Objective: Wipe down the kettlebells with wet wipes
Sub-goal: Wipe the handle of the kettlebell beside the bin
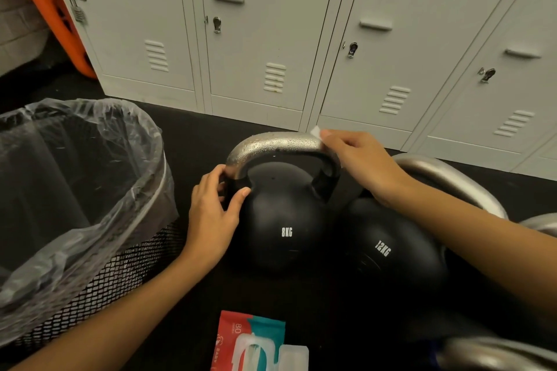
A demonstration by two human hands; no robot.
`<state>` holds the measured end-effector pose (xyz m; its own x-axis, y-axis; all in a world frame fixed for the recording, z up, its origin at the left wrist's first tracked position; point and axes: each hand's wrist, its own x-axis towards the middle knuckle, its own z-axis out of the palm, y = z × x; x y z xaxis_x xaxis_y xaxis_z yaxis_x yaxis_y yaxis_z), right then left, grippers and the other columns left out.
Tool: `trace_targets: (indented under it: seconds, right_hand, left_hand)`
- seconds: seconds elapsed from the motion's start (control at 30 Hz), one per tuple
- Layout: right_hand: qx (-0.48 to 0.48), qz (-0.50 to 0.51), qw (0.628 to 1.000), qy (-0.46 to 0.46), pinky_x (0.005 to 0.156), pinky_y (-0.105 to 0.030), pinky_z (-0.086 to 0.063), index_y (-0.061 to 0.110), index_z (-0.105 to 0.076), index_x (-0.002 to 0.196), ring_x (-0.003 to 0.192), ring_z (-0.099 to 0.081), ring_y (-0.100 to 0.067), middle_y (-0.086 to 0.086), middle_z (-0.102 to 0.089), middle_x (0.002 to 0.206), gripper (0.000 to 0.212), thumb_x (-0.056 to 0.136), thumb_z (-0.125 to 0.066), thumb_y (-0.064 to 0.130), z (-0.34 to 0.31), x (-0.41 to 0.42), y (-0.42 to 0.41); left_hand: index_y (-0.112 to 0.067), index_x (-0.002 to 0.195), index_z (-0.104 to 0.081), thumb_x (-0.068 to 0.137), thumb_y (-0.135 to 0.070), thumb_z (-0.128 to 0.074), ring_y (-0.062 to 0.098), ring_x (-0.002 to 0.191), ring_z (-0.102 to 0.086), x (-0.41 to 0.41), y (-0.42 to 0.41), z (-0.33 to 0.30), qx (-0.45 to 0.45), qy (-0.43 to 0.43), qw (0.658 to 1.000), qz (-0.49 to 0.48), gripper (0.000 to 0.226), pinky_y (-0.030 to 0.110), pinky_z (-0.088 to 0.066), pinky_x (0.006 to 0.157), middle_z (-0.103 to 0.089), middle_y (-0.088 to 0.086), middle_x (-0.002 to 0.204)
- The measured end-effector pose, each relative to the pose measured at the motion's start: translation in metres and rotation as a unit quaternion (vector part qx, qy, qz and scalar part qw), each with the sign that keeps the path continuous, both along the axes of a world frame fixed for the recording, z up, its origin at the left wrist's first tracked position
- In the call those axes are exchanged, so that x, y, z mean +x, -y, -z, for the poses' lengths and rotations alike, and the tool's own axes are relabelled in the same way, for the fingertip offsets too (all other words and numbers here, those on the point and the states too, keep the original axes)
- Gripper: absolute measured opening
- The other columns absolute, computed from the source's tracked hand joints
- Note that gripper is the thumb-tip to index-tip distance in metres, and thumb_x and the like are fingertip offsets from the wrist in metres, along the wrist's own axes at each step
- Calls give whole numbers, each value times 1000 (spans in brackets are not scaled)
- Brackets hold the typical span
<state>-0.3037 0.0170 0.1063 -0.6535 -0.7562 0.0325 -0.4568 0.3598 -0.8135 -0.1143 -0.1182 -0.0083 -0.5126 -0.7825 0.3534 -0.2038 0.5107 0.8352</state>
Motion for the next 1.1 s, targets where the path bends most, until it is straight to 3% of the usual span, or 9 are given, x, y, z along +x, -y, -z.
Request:
trace_targets:
  seconds: [0.07,0.13,0.3,0.47,0.57,0.63,0.77,0.93,1.1]
  right_hand:
    - [-3,-34,998,-47,79,-1,-39,32,-71,117,87,-58,9,17,-70,103,27,99,-53,42,-7,12,1]
    - [-7,-43,997,-63,79,1,-38,32,-67,125,83,-56,14,19,-68,108,30,100,-53,38,-8,15,2]
    - [41,63,997,17,73,-29,-39,20,-61,75,76,-49,-18,-6,-58,74,39,101,-45,43,-9,6,6]
    - [51,137,977,152,93,-49,-46,5,-65,99,87,-45,-30,-16,-57,91,50,85,-50,51,8,-8,7]
    - [16,175,961,214,80,-35,-36,12,-66,100,88,-42,-26,-10,-52,92,28,90,-51,34,-4,5,6]
    - [-17,204,943,262,74,-26,-43,9,-65,96,80,-51,-23,-11,-57,86,17,94,-51,19,-9,10,9]
    - [-43,241,907,343,64,-26,-45,8,-59,87,80,-53,-19,-8,-53,83,6,88,-54,9,-13,15,23]
    - [-77,282,929,228,69,-27,-40,14,-65,101,81,-51,-17,-4,-58,91,14,94,-54,21,-12,42,30]
    - [-245,258,920,165,107,-31,-41,33,-71,112,124,-53,-11,7,-64,126,22,98,-56,24,15,72,26]
  left_hand:
    - [-19,130,-49,88,-27,-65,16,107,-49,0,-1,0,-3,5,1000,-2,47,37,-48,90,-48,-11,110]
    - [-19,131,-48,88,-28,-64,15,107,-47,0,-2,1,-4,8,1000,-3,47,35,-46,90,-47,-12,111]
    - [-13,123,-53,85,-22,-70,20,102,-54,0,0,-1,-8,-24,1000,8,43,29,-47,87,-48,-6,108]
    - [-16,115,-55,81,-19,-74,16,100,-57,1,3,-9,31,-37,999,18,40,27,-48,87,-54,-2,109]
    - [-22,108,-54,79,-19,-76,13,98,-58,2,8,-17,51,-11,998,36,37,29,-50,87,-53,-9,104]
    - [-24,103,-54,76,-18,-79,10,94,-60,3,13,-25,80,10,996,49,37,27,-51,85,-56,-9,103]
    - [-18,102,-60,72,-18,-82,11,91,-64,4,17,-33,111,43,992,41,38,26,-53,83,-66,0,100]
    - [-15,108,-60,74,-19,-80,15,96,-64,1,20,-48,104,129,985,48,39,35,-53,89,-67,2,103]
    - [-15,109,-60,76,-18,-79,17,100,-63,-4,17,-59,128,175,976,19,39,29,-49,89,-67,3,105]
